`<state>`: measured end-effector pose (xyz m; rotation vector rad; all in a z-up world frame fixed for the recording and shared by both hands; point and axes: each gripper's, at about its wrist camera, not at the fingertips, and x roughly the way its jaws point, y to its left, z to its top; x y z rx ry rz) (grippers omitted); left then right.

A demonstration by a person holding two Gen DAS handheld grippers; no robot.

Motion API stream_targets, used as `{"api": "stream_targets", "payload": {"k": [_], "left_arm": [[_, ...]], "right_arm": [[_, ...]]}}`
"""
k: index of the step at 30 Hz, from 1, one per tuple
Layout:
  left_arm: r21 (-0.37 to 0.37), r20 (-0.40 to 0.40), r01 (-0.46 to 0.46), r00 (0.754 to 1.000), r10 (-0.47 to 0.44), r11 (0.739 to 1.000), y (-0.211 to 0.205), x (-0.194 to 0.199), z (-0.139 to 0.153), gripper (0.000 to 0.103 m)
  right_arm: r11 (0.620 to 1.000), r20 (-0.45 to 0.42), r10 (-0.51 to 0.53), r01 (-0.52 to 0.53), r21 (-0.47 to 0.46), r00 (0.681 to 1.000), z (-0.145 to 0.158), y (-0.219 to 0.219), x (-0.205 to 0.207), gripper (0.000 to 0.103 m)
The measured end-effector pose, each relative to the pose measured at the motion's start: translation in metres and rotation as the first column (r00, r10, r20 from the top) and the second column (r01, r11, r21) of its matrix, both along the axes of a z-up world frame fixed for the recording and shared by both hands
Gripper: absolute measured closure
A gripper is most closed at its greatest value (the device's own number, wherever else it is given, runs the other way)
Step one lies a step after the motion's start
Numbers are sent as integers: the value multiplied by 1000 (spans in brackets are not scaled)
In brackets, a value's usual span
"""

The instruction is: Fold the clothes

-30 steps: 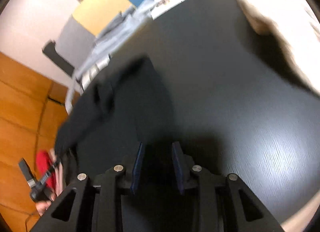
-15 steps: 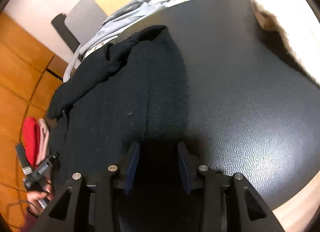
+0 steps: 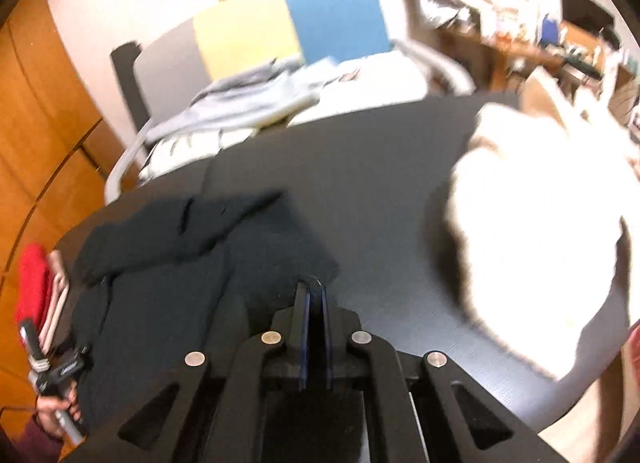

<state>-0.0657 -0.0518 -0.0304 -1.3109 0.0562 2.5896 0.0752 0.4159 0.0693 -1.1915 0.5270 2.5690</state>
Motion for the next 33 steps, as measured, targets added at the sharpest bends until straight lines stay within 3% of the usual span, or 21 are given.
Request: {"api": "stream_targets", "payload": {"k": [3, 7, 10, 12, 16, 20, 22, 24, 29, 31, 33], "left_arm": [[-1, -6, 2, 1000, -2, 1000, -1, 0, -2, 3], [19, 2, -5, 1000, 5, 1000, -2, -4, 4, 4], [60, 14, -17, 1000, 17, 998, -2, -6, 18, 12], [136, 0, 13, 1000, -13, 991, 6, -4, 34, 12], [298, 34, 133, 988, -150, 945, 44, -10, 57, 10], [347, 87, 248, 952, -294, 905, 105, -29, 66, 10], [340, 105, 297, 931, -350, 892, 139, -37, 69, 10], [294, 132, 328, 916, -378, 898, 173, -46, 68, 4], [149, 258, 383, 875, -410, 911, 247, -62, 48, 4], [167, 290, 370, 867, -404, 914, 265, -66, 42, 4], [201, 309, 296, 885, -347, 934, 274, -74, 38, 4]], "right_arm": [[1000, 0, -20, 20, -13, 1000, 2, 9, -4, 99], [984, -2, -32, 31, -175, 999, -21, 4, -9, 99], [929, -73, 27, -52, -366, 997, -30, -19, -12, 99], [878, -134, 86, -139, -458, 987, -30, -41, -12, 99], [823, -164, 249, -298, -483, 955, -34, -107, -19, 99], [741, -199, 402, -445, -502, 894, -37, -173, -26, 99], [718, -192, 446, -478, -507, 874, -46, -194, -26, 99], [716, -168, 478, -493, -495, 862, -57, -209, -24, 99], [724, -101, 545, -528, -443, 832, -77, -240, -16, 98], [731, -88, 561, -543, -412, 823, -80, -246, -12, 97], [737, -83, 573, -557, -383, 815, -81, -250, -6, 97]]}}
